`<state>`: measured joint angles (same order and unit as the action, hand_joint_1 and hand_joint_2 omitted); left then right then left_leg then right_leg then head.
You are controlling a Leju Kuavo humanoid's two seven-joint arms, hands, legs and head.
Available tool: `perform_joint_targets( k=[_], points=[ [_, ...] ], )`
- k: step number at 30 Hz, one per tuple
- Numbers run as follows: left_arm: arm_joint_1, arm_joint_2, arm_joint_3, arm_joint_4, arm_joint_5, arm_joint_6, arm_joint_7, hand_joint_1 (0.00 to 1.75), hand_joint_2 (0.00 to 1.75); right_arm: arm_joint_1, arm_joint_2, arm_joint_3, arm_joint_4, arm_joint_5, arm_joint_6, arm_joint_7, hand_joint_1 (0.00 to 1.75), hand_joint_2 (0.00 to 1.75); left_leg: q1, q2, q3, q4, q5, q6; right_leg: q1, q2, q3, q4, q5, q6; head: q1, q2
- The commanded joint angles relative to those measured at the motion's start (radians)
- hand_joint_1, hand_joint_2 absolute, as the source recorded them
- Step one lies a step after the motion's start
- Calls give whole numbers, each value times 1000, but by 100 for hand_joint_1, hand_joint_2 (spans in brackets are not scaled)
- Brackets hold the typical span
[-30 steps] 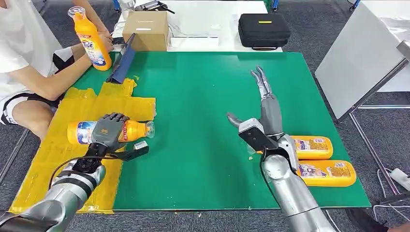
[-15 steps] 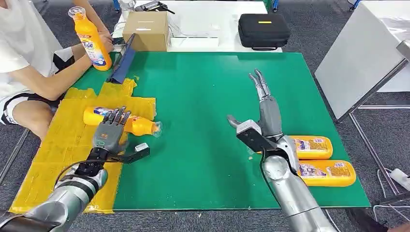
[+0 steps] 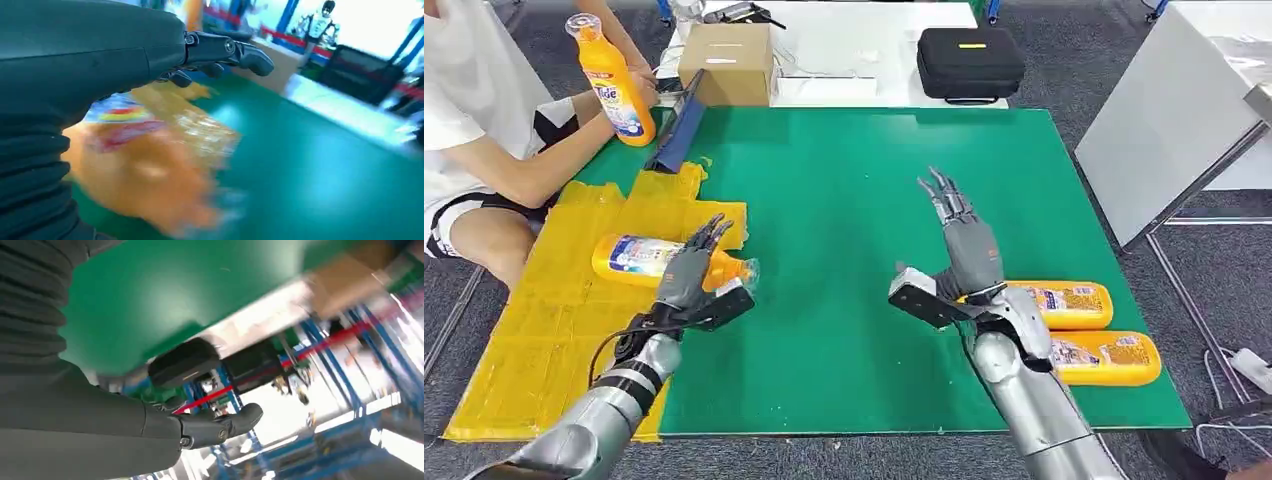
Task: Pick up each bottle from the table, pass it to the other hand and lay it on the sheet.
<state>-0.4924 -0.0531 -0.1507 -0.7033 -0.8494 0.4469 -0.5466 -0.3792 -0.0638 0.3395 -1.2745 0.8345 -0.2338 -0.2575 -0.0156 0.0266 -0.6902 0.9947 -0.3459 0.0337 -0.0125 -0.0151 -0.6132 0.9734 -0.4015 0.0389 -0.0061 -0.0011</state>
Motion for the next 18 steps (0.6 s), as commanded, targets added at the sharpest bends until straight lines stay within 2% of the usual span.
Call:
perform_joint_targets(
  k=[1,2,6,7,8,9,12,14,15,16,18],
  points=[
    [214,4,-144,-667,-19,12,97,0,175,-4,-156,-19,42,52,65,20,0,175,2,-5,8,4,-7,-3,1,-1,10,1,-6,-2,0,0],
    [232,0,-146,-718,-29,63,104,0,175,5,-170,-30,38,59,75,34,0,175,2,-5,5,3,-5,-3,1,-2,7,1,-4,-1,0,0],
    [243,2,-147,-770,-27,81,125,0,175,20,-182,-41,35,65,85,35,0,175,2,-5,3,2,-4,-2,1,-2,5,0,-4,0,0,0],
    [251,2,-142,-803,16,91,117,0,175,30,-196,-44,32,74,99,43,0,175,3,-7,11,6,-10,-6,1,-1,13,3,-10,-2,0,0],
    [260,2,-135,-835,60,91,109,0,175,34,-206,-48,34,76,108,44,0,175,3,-6,11,5,-10,-6,1,1,13,3,-10,-1,0,0],
    [268,6,-125,-870,109,83,96,0,175,41,-220,-55,36,77,117,47,0,175,2,-4,3,1,-4,-2,1,-1,5,0,-4,1,0,0],
    [293,2,-92,-931,237,-2,86,0,175,51,-263,-70,48,84,148,45,0,175,2,-5,3,2,-4,-2,2,-2,5,0,-5,1,-1,0],
    [303,-3,-81,-913,287,-69,72,0,175,66,-373,-69,41,61,239,47,0,175,2,-5,4,1,-4,-2,1,-3,5,0,-5,1,0,0],
    [304,-6,-83,-904,286,-69,67,0,175,69,-397,-85,45,43,246,26,0,175,2,-7,5,2,-5,-2,1,-4,8,0,-6,1,0,0],
    [303,-9,-84,-895,286,-66,60,0,175,70,-407,-95,48,36,248,13,0,175,2,-9,7,3,-6,-2,1,-6,11,1,-8,1,0,0],
    [303,-9,-84,-895,286,-66,60,0,175,70,-407,-95,48,36,248,13,0,175,0,-7,2,0,-2,-1,0,-5,4,-1,-4,2,-1,0]
  ],
)
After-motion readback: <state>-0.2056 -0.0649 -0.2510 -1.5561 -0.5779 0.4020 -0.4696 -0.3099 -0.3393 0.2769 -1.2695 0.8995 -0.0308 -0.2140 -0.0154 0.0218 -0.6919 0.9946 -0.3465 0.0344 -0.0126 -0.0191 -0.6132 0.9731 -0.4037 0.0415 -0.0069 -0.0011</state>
